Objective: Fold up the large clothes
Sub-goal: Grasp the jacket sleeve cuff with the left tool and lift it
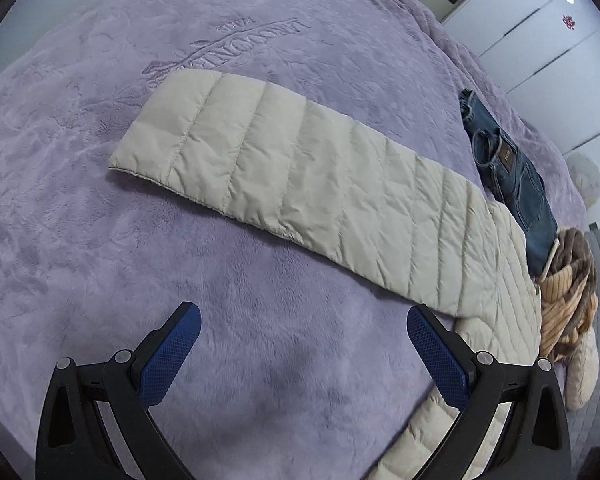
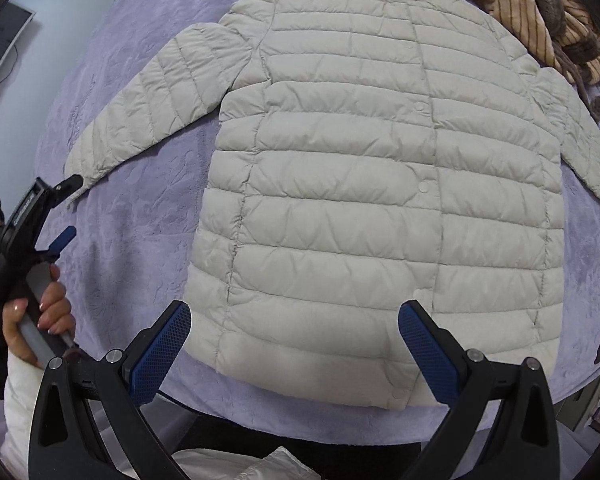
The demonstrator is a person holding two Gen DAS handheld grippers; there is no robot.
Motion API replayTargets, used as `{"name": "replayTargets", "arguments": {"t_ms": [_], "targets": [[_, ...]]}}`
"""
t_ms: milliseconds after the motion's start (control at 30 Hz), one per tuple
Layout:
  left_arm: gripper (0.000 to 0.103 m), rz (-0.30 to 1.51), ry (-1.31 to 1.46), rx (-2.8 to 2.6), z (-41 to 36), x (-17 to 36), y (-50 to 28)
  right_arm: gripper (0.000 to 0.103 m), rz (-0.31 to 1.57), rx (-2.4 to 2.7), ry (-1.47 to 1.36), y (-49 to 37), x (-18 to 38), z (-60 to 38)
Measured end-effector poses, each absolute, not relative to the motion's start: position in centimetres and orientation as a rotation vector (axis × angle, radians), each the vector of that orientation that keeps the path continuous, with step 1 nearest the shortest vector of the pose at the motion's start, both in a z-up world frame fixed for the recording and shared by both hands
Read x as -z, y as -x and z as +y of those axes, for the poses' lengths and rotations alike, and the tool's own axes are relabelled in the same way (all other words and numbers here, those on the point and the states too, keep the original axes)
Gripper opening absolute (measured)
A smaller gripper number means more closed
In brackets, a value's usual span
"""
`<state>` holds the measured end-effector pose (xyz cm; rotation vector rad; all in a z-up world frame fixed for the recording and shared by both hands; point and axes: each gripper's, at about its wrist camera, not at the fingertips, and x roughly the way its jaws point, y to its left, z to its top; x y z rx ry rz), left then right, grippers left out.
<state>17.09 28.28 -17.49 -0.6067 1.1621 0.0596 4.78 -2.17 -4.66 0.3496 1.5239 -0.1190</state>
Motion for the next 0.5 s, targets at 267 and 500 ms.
{"name": "replayTargets", "arguments": {"t_ms": [267, 500], "targets": [[0.103, 1.142, 0.688, -0.062, 30.1, 22.0, -22.3, 0.103, 1.538, 0.116, -0.296, -7.9, 6.1, 0.1], [0.052, 1.087, 0.63, -0.148, 31.3, 21.1, -24.3, 0.103, 1.499, 0.114, -0.264, -11.1, 7.2, 0.9]]}}
